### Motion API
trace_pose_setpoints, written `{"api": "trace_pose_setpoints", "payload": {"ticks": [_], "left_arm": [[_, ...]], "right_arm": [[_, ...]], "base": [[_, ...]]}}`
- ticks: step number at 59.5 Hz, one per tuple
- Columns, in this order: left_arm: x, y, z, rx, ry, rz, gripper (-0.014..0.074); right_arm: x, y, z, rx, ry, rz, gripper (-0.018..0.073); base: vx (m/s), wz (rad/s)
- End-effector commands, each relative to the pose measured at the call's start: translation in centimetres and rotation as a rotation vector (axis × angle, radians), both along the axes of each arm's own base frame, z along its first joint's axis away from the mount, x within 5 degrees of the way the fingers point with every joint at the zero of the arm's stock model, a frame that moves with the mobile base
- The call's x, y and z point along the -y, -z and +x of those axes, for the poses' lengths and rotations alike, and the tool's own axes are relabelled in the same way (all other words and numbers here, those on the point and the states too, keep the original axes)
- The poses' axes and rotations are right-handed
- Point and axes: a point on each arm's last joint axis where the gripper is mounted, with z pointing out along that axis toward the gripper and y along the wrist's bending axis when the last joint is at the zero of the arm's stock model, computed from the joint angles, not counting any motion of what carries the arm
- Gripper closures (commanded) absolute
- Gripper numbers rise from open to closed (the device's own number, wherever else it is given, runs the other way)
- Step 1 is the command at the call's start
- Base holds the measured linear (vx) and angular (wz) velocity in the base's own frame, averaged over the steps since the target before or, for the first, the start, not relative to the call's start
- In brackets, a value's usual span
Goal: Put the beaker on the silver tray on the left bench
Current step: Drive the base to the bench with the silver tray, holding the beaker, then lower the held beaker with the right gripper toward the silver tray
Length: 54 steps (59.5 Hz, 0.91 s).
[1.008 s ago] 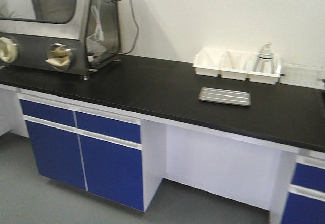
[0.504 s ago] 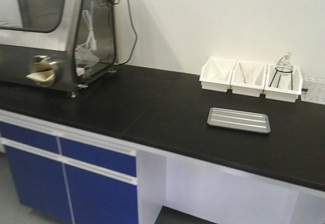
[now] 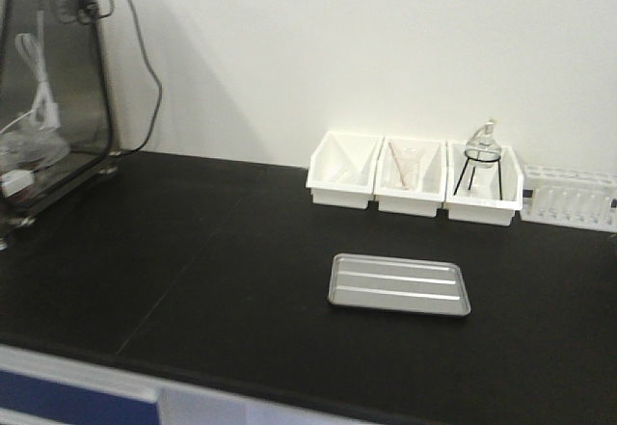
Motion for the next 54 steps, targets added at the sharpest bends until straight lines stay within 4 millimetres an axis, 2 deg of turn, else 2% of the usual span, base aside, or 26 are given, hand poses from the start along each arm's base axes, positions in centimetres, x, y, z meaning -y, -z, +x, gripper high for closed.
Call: {"api": "trace_pose_setpoints", "payload": {"ticks": [1,31,54], "left_arm": [[0.08,-0.03,0.18,0.063,0.01,-0.005,0.0595],[0.08,-0.03,0.18,0.063,0.01,-0.005,0.0595],[0.08,-0.03,0.18,0.063,0.01,-0.005,0.0595]], "right_arm": [[-0.22,-1.61,0.1,0.098,-0.027,0.005,0.0571],[-0.22,-1.61,0.1,0.098,-0.027,0.005,0.0571],[-0.22,-1.61,0.1,0.098,-0.027,0.005,0.0571]], "base": [[0.44,-0.25],[0.41,-0.26],[0.28,-0.27]]}}
